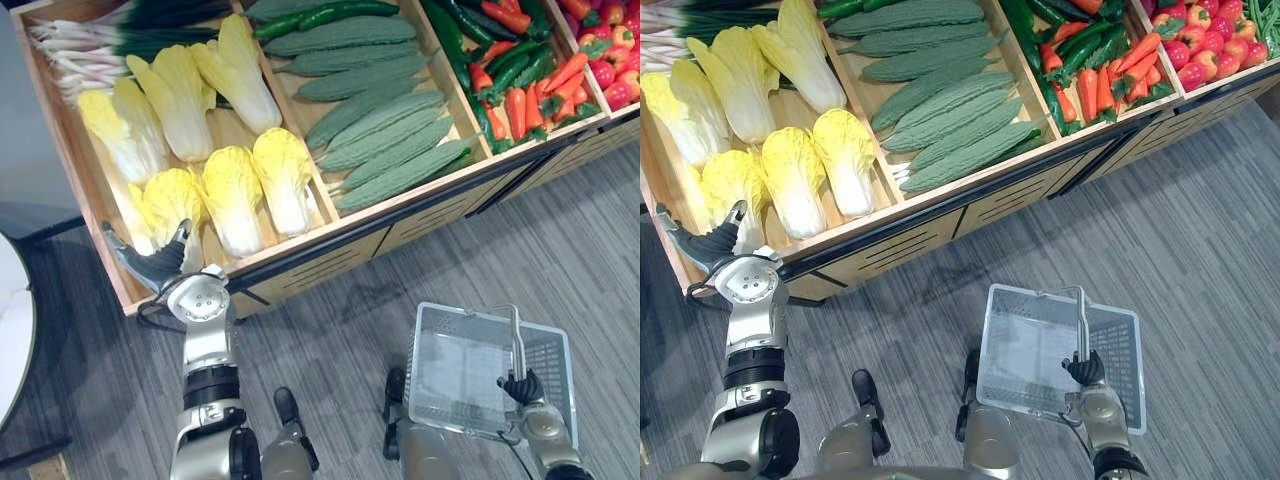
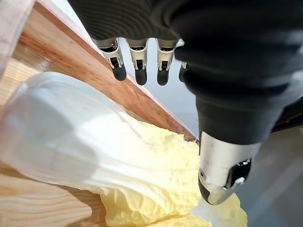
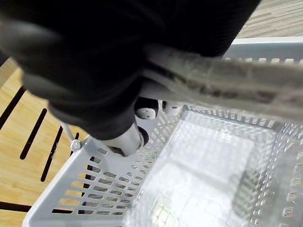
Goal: Pick vegetable in the basket
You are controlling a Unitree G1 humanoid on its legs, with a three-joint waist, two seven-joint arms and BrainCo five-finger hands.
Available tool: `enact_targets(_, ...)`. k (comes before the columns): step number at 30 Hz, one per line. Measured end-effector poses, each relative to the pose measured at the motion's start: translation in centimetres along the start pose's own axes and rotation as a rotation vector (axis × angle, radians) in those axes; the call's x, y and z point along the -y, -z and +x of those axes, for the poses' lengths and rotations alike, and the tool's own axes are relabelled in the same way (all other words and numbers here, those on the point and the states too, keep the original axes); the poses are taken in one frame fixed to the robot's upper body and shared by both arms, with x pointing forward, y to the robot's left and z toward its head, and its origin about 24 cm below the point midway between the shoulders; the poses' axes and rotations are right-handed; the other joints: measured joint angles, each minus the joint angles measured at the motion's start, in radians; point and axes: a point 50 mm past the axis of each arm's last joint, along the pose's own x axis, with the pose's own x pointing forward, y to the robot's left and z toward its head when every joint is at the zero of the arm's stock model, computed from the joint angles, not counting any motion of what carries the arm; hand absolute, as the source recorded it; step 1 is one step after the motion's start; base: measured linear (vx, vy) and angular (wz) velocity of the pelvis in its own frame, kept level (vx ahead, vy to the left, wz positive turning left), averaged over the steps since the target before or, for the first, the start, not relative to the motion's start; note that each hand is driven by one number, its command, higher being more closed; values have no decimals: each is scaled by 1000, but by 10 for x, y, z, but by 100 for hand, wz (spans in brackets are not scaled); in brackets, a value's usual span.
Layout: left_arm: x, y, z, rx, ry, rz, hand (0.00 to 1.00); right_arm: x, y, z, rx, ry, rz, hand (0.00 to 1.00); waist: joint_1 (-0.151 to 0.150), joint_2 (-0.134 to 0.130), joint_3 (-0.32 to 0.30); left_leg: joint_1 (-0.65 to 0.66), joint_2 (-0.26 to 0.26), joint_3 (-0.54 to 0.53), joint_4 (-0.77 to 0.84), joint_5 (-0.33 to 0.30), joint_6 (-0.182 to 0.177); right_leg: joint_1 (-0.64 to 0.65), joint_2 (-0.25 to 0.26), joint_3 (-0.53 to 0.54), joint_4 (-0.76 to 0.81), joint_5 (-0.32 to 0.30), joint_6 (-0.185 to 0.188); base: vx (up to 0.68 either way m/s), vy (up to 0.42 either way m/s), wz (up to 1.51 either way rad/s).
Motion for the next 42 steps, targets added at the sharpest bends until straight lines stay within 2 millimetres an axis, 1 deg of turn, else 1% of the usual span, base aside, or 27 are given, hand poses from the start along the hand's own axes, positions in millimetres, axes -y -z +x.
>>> enact_targets(5, 4, 3, -2, -4, 43, 27, 0, -2, -3, 1, 12, -11, -25, 100, 0, 0, 2, 0, 0, 0, 1, 0, 0, 1, -1, 0, 0, 0, 0, 0, 0, 0)
enact_targets(8, 6, 8, -3, -5, 66, 78, 0, -3, -6, 2, 21, -15, -31, 100, 1, 0, 2, 0, -1, -2, 1, 0, 0, 2, -1, 0, 0, 0, 0, 0, 0, 0)
enact_targets(13, 7, 10, -4, -17, 84, 91, 0, -4, -6, 2, 22, -18, -34, 100, 1, 0, 2, -5, -1, -11, 3, 0, 0, 2, -2, -5, 0, 0, 0, -5, -7, 3)
enact_targets(19, 6, 19, -5, -43, 88, 117, 0, -5, -7, 2, 25, -24, -40, 100, 1, 1, 2, -7, -1, -18, 3, 0, 0, 2, -2, -8, 0, 0, 0, -1, -3, 2)
enact_targets(27, 3, 23, -6, -56, 85, 120, 0, -6, -10, 3, 34, -26, -49, 100, 1, 2, 6, -7, -1, -19, 2, 0, 0, 2, -2, -8, 0, 0, 0, 0, 0, 0)
enact_targets(31, 2, 24, -7, -57, 90, 123, 0, -6, -14, 5, 44, -25, -46, 100, 2, 4, 27, -7, -1, -19, 3, 0, 0, 2, -2, -8, 0, 0, 0, 0, 0, 0)
enact_targets(39, 4, 24, -4, -55, 152, 142, 0, -6, -16, 5, 46, -25, -46, 100, 2, 6, 28, -7, -2, -20, 3, 0, 0, 2, -3, -7, 0, 0, 0, 0, 0, 0)
enact_targets(42, 5, 24, 1, -58, 160, 163, 0, -6, -18, 6, 52, -25, -46, 100, 2, 10, 30, -9, -2, -20, 3, 0, 0, 0, -3, -7, 0, 0, 0, 0, 0, 0)
